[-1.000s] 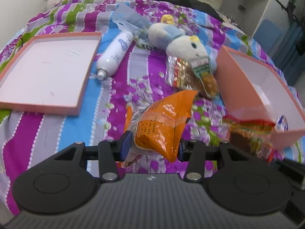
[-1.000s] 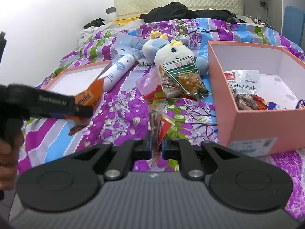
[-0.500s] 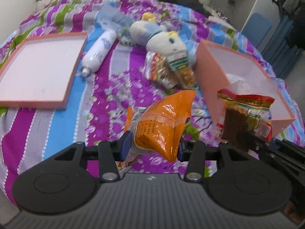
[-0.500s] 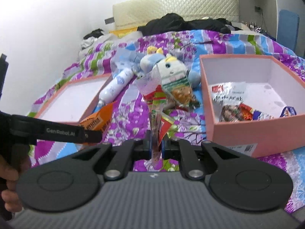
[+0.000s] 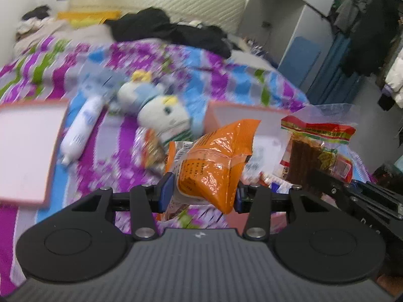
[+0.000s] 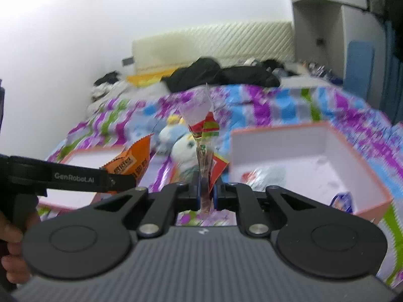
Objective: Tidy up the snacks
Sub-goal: 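Carry both packets over the deep pink box and open both grippers, then withdraw both open grippers from the deep pink box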
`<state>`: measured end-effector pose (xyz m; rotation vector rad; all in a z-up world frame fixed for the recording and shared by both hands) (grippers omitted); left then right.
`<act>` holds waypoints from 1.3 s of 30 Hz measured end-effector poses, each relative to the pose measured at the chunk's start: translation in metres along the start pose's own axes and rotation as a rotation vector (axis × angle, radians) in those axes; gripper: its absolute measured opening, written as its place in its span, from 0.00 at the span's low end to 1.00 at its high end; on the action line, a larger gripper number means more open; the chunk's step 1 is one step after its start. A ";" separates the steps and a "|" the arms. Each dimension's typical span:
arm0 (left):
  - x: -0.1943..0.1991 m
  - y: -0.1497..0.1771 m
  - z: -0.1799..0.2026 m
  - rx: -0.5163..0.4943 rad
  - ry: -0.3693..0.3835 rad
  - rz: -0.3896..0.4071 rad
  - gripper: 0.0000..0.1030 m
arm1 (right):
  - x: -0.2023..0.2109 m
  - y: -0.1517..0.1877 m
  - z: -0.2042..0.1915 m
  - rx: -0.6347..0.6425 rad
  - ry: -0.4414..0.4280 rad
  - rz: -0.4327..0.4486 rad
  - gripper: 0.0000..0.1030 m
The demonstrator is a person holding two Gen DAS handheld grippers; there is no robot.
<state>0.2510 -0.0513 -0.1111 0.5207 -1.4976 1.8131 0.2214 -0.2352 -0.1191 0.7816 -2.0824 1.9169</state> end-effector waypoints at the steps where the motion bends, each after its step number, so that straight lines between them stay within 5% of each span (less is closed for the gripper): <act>1: -0.001 -0.007 0.007 -0.005 0.013 0.009 0.50 | 0.002 -0.007 0.007 -0.005 0.013 0.013 0.12; 9: -0.027 -0.049 0.063 -0.049 0.104 0.027 0.50 | 0.006 -0.033 0.070 -0.036 0.128 0.057 0.12; 19: -0.107 -0.050 0.116 -0.108 0.165 -0.087 0.50 | -0.035 -0.006 0.132 -0.116 0.187 -0.037 0.12; 35: -0.219 -0.033 0.128 -0.185 0.120 -0.242 0.51 | -0.109 0.049 0.183 -0.225 0.242 -0.201 0.15; 38: -0.220 -0.034 0.128 -0.203 0.116 -0.245 0.60 | -0.110 0.053 0.187 -0.250 0.256 -0.213 0.19; 39: -0.218 -0.034 0.127 -0.205 0.115 -0.240 0.63 | -0.110 0.052 0.187 -0.251 0.265 -0.214 0.29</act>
Point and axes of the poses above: each gripper's, at about its wrist camera, not at the fingertips, and x roughly against the way its jaws point, z to its right, y to its underside, the point moved 8 cm from there along -x, roughly the way its jaws point, and after that the axes turned 5 degrees about -z, right-handed, at the moved point
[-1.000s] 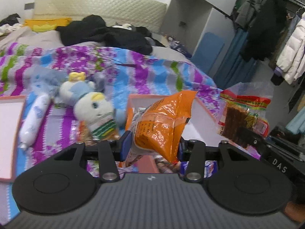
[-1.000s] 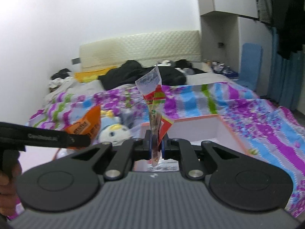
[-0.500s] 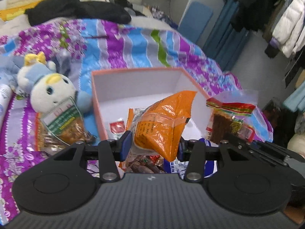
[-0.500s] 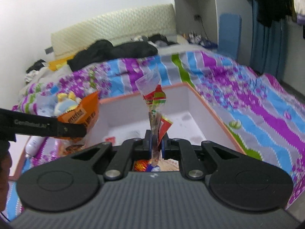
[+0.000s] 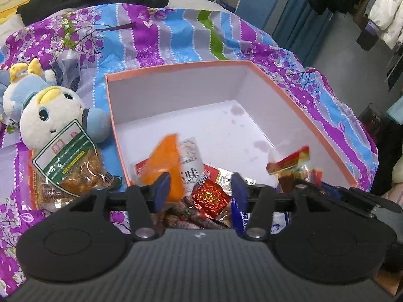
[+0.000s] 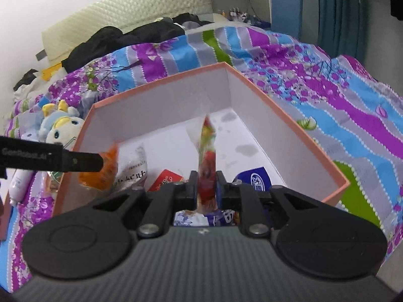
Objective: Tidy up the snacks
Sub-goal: 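Withdraw both open grippers from the deep pink box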
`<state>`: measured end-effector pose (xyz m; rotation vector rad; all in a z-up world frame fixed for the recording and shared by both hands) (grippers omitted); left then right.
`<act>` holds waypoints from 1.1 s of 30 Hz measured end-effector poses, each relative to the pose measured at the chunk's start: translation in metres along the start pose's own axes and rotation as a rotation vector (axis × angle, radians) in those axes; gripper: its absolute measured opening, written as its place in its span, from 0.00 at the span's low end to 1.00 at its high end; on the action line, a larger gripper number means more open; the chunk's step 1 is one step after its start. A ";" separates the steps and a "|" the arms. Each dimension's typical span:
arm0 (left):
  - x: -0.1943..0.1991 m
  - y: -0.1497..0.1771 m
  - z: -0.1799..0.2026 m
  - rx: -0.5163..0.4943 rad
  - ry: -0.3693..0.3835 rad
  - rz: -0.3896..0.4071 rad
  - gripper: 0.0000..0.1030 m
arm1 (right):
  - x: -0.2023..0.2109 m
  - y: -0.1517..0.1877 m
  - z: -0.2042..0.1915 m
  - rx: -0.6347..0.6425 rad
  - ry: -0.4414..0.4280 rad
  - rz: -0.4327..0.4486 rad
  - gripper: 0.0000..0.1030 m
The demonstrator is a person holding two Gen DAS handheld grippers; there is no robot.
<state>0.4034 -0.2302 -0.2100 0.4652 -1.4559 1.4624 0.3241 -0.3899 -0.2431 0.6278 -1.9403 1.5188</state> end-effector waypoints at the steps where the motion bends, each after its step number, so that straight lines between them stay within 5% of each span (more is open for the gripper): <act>1: 0.003 0.000 0.000 -0.002 -0.002 0.008 0.65 | 0.002 0.000 0.001 -0.002 0.010 0.002 0.45; 3: 0.013 0.000 0.000 0.000 0.002 0.024 0.65 | 0.008 -0.002 0.001 -0.004 0.007 0.018 0.53; 18: 0.157 0.013 -0.008 0.036 0.011 0.213 0.65 | 0.115 -0.026 -0.042 0.020 -0.081 0.200 0.52; 33: 0.269 0.080 -0.031 0.061 -0.050 0.358 0.65 | 0.191 0.002 -0.105 0.105 -0.196 0.293 0.52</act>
Point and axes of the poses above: each gripper's, at about its wrist camera, not at the fingertips, and x roughly against the way its jaws point, z to its right, y to its underside, the point moved 8 cm from there along -x, roughly the way its jaws point, and after that the axes turned 5 degrees about -z, right-handed, at the moved point
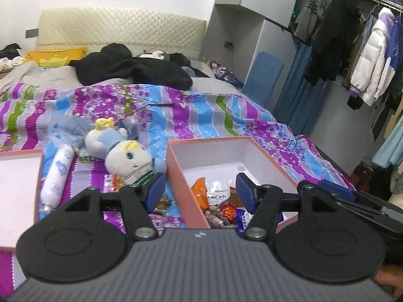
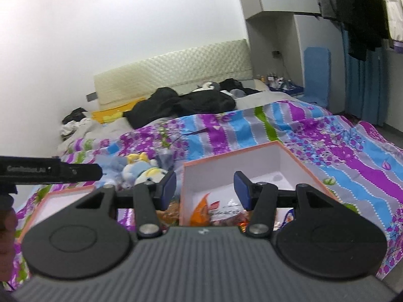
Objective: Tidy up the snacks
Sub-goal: 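Withdraw both open grippers from the deep pink box, then move both grippers toward the green-label bag and red packet by the plush toy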
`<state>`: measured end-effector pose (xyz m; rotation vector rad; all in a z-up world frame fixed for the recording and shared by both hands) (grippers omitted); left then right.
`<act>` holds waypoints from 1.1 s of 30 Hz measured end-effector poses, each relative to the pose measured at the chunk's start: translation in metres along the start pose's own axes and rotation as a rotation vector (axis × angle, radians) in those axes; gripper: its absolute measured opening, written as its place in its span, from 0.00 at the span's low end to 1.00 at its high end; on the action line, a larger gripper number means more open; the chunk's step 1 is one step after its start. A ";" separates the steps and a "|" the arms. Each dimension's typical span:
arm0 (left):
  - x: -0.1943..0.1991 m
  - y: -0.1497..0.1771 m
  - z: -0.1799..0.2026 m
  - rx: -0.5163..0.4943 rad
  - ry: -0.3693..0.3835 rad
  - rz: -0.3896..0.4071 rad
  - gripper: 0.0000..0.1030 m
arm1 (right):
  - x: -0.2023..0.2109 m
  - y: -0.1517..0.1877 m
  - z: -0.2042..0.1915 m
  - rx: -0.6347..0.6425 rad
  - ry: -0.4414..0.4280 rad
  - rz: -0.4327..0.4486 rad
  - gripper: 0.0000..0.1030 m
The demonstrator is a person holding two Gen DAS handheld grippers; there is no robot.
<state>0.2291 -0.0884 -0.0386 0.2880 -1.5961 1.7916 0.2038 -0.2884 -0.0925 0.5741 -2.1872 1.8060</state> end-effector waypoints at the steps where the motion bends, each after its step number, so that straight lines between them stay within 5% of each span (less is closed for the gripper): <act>1: 0.006 0.005 -0.003 0.002 -0.009 0.003 0.65 | 0.002 0.003 -0.005 0.006 -0.006 -0.001 0.52; 20: 0.057 0.104 -0.074 0.128 -0.123 -0.026 0.65 | 0.024 0.079 -0.058 0.142 -0.075 -0.057 0.52; 33: 0.032 0.160 -0.121 0.290 -0.117 -0.069 0.70 | 0.004 0.128 -0.085 0.260 -0.097 -0.171 0.52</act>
Point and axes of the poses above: each gripper's, at about its wrist camera, not at the fingertips, and x roughly against the way its jaws point, z to its right, y to its underside, the point moved 8 cm from there along -x, roughly the way its jaws point, and after that the axes turned 5 degrees about -z, right-handed, at the moved point
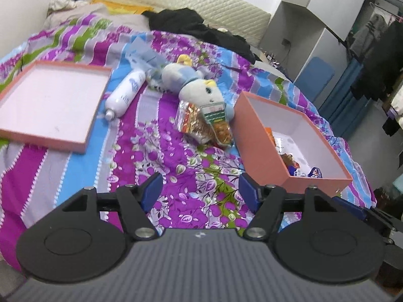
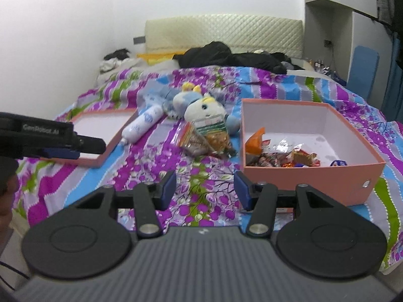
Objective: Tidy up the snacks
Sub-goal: 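Move both grippers toward the green-label bag and red packet by the plush toy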
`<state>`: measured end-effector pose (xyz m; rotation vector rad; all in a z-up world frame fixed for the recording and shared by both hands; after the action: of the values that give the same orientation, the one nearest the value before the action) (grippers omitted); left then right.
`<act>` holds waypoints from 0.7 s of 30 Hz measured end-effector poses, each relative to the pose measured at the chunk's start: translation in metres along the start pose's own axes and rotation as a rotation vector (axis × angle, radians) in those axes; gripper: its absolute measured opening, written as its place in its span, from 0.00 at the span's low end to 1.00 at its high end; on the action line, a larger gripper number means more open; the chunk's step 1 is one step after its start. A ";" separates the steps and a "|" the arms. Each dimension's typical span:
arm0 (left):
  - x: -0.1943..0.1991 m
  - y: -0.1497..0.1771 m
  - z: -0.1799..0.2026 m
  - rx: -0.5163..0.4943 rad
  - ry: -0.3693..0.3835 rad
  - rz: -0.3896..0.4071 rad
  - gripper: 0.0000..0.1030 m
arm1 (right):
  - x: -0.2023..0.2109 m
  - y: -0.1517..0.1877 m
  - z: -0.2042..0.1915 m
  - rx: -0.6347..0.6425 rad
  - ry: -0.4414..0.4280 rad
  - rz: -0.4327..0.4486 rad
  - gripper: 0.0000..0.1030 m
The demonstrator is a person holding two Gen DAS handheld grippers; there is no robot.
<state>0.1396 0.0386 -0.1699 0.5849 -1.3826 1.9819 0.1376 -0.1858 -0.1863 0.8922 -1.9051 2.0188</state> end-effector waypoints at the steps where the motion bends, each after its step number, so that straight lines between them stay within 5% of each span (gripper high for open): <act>1: -0.005 0.000 -0.003 0.009 0.005 -0.003 0.70 | -0.005 -0.001 -0.002 0.007 0.001 -0.006 0.52; 21: -0.193 -0.078 -0.069 0.106 0.128 -0.067 0.70 | -0.186 -0.042 -0.025 0.169 0.086 -0.090 0.50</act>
<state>0.3298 0.0731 -0.2733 0.5349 -1.1725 2.0111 0.3010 -0.1116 -0.2557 0.8971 -1.6389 2.1521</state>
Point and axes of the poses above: each gripper's, at about its wrist camera, not at the fingertips, and x roughly against the way its jaws point, z to its right, y to its underside, the point moved 8 cm from there along -x, roughly the way its jaws point, and after that the axes turned 5 degrees about -z, right-handed, at the moved point
